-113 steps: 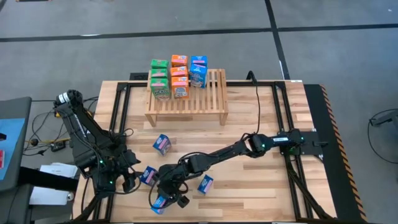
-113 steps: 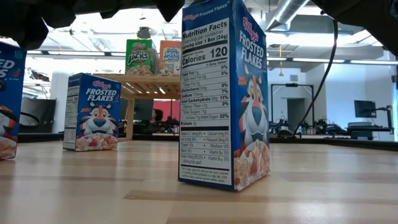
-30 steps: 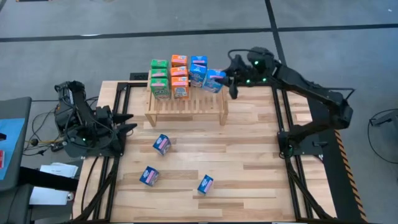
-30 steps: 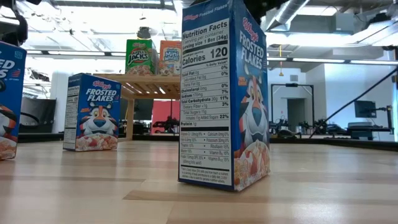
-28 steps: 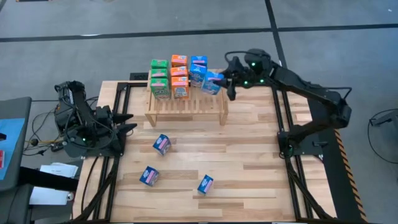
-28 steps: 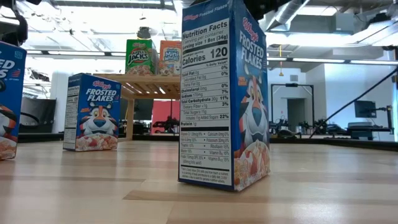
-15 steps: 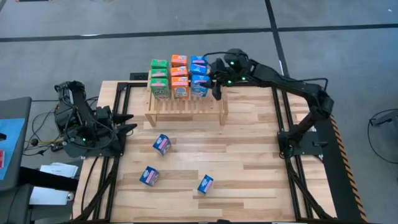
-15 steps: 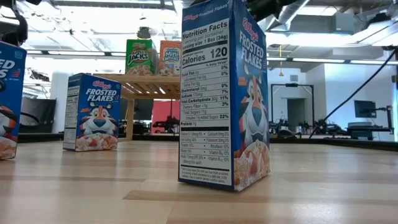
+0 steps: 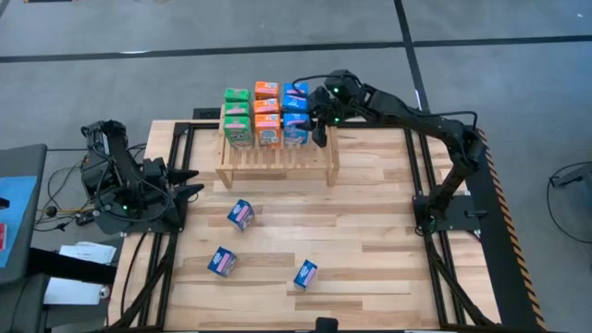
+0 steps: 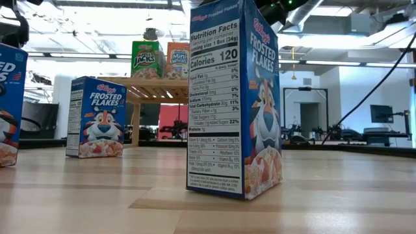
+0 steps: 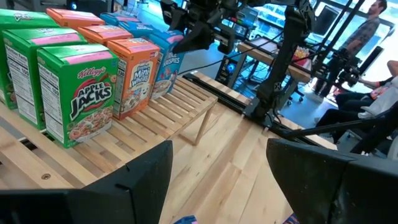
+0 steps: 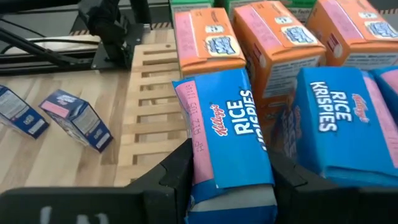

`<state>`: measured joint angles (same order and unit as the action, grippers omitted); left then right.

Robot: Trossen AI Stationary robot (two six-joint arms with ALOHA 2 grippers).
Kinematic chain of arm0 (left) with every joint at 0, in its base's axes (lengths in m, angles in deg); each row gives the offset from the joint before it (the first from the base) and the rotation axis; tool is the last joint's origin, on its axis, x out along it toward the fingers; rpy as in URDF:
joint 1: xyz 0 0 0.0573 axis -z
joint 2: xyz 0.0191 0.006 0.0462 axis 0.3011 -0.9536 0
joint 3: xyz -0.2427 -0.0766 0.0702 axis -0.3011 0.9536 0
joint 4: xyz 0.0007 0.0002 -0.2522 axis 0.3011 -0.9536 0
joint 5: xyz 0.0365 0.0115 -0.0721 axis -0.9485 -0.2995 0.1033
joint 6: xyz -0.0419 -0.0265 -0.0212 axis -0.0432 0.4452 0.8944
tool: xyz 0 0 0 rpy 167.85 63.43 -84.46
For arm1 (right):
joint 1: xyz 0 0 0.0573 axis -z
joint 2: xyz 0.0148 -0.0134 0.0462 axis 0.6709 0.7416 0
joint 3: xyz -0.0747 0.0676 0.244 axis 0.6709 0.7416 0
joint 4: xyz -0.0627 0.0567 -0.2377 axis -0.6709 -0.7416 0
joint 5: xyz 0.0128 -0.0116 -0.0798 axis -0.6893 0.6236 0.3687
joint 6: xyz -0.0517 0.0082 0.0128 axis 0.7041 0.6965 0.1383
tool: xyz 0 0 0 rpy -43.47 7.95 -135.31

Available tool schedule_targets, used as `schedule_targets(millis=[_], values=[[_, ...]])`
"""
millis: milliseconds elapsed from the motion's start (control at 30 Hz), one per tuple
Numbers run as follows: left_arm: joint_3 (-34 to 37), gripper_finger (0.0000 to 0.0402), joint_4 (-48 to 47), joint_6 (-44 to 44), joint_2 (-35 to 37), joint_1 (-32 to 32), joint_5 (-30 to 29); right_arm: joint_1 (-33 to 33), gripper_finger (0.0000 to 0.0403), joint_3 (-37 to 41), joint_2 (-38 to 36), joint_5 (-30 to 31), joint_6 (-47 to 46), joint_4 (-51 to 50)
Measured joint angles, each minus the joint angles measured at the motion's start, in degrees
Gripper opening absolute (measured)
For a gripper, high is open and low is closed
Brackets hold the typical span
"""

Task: Stack cereal on shelf
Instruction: Put the light blue cereal box on the shelf aligned with the other light blue cereal boxes

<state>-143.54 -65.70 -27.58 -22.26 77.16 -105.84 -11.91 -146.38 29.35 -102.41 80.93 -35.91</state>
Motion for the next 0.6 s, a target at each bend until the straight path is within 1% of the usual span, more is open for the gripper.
schedule_targets(millis=[333,600], values=[[0.0,0.025,0.02,0.06,0.0,0.0,-0.02,0.21,0.0154,0.0,-0.01,-0.17,1.5,-0.13],[0.0,0.025,0.02,0.06,0.0,0.0,-0.02,0.19,0.0175,0.0,-0.02,-0.13,1.5,0.52]])
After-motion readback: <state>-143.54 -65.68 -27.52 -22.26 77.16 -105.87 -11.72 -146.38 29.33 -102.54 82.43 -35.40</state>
